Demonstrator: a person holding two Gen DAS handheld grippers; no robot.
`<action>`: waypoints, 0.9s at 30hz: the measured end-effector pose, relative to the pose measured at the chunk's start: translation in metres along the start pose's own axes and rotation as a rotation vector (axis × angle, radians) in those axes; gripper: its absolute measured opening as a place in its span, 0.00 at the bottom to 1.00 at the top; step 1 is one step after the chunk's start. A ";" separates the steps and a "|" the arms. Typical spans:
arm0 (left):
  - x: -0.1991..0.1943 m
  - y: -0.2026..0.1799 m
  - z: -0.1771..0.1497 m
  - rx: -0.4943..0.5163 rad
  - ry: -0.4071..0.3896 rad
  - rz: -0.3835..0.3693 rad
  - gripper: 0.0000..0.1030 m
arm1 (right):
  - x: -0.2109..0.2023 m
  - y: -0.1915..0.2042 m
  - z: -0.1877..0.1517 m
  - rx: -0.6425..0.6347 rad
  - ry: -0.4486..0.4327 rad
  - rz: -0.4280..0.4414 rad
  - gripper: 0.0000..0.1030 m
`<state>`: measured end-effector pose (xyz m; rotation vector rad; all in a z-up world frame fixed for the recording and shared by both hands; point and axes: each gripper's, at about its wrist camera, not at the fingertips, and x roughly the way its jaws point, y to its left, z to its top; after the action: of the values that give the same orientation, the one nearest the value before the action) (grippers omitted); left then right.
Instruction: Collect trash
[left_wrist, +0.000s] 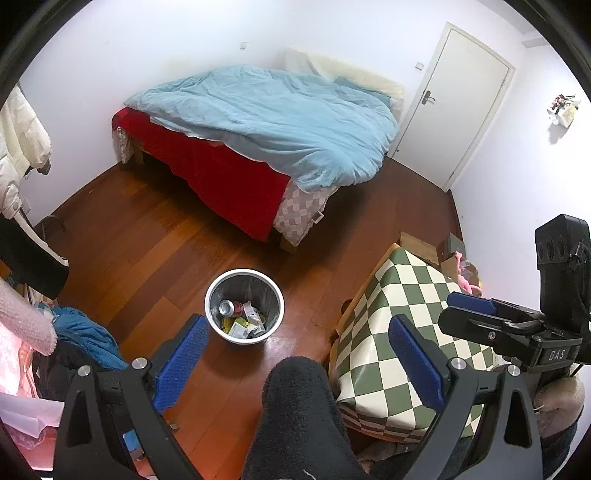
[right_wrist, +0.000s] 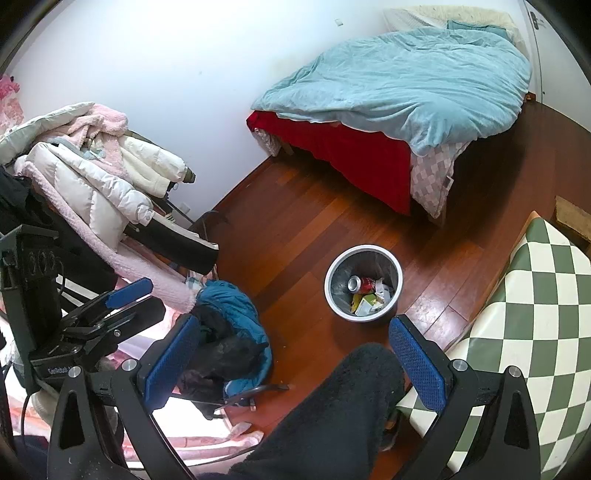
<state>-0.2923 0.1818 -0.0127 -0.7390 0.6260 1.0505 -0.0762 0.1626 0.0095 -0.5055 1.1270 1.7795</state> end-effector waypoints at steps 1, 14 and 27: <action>0.000 0.000 0.000 0.000 0.001 -0.002 0.97 | 0.000 0.000 0.000 -0.002 0.001 -0.001 1.00; -0.003 0.003 0.001 -0.013 -0.004 -0.002 1.00 | 0.001 0.007 -0.002 -0.019 0.016 0.010 1.00; -0.004 0.002 0.000 -0.017 -0.007 -0.001 1.00 | 0.006 0.009 -0.004 -0.026 0.026 0.011 1.00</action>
<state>-0.2953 0.1807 -0.0103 -0.7505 0.6117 1.0586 -0.0873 0.1611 0.0077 -0.5408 1.1275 1.8040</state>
